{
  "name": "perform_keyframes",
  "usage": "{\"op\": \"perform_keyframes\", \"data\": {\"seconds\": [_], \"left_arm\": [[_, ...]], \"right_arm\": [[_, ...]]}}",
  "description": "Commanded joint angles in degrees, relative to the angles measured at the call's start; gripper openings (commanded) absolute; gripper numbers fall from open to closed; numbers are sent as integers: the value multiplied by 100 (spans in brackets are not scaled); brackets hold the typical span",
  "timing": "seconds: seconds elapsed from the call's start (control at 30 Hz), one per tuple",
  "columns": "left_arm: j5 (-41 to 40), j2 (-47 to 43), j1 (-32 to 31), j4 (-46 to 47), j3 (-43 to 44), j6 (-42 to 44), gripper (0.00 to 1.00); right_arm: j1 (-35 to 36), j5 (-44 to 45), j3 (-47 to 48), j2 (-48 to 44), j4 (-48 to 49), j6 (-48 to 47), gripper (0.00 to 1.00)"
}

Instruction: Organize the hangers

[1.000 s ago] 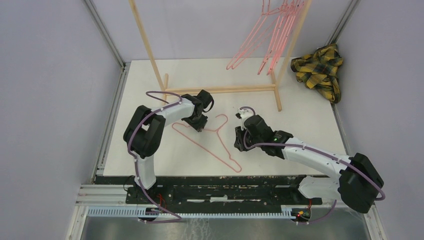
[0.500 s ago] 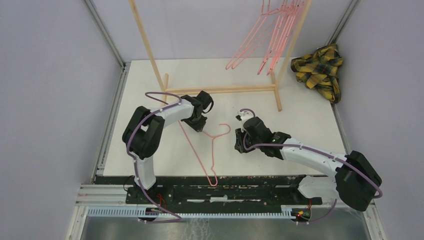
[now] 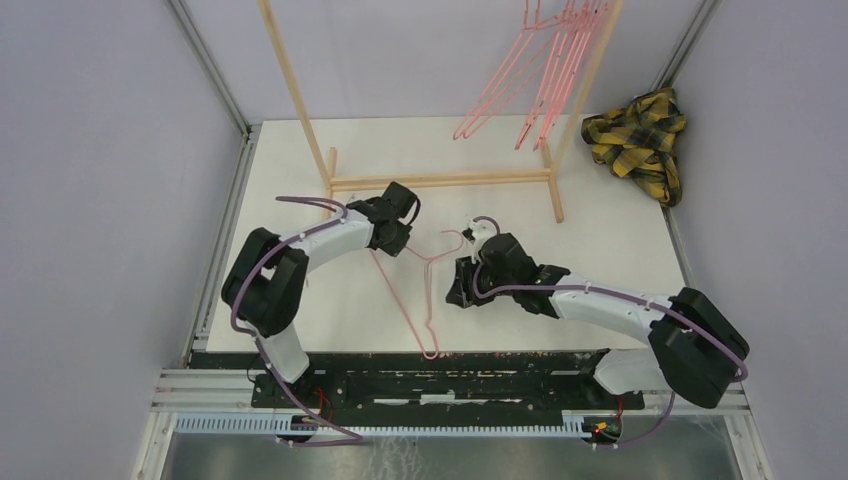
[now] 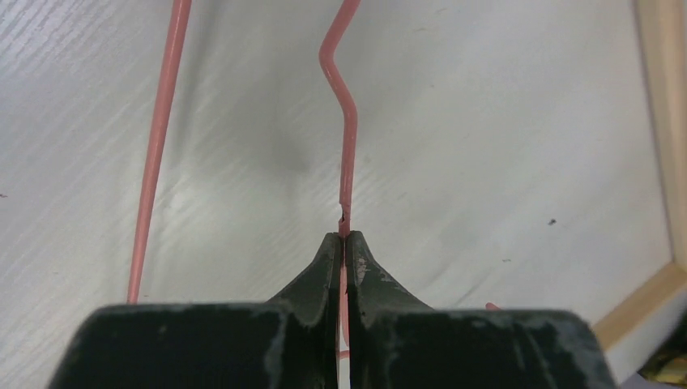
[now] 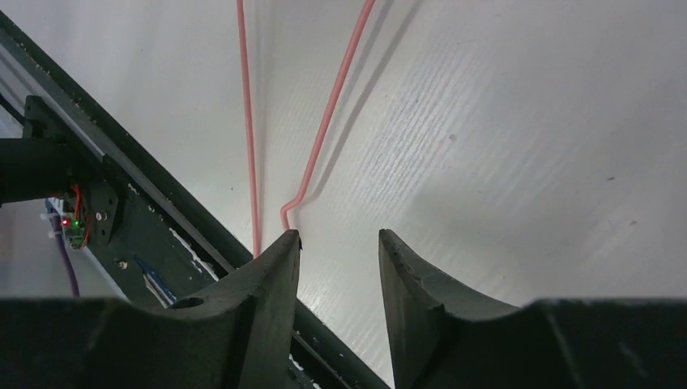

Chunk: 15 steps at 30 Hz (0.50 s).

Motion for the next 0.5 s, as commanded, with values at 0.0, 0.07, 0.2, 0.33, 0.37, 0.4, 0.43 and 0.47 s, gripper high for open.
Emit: {"op": "perform_keyframes", "data": {"seconds": [0.0, 0.07, 0.2, 0.33, 0.37, 0.4, 0.43, 0.47], "left_arm": [[-211, -555, -10, 739, -175, 43, 3], [-163, -684, -10, 879, -274, 4, 3], [-113, -877, -2, 980, -333, 9, 3], [-62, -992, 16, 984, -216, 64, 3], [-65, -1006, 16, 956, -166, 79, 3], [-60, -1017, 17, 941, -120, 94, 3], [-47, -1028, 17, 931, -80, 104, 3], [-33, -1035, 16, 922, -57, 101, 3]], "right_arm": [[-18, -562, 118, 481, 669, 372, 49], [-18, -694, 189, 700, 789, 442, 49], [-13, -773, 345, 1082, 1118, 563, 49], [19, -803, 433, 1364, 1511, 691, 49], [31, -821, 428, 1417, 1660, 732, 49], [48, -815, 419, 1450, 1770, 760, 49], [64, -784, 410, 1473, 1862, 789, 49], [97, -723, 407, 1505, 1926, 793, 49]]}}
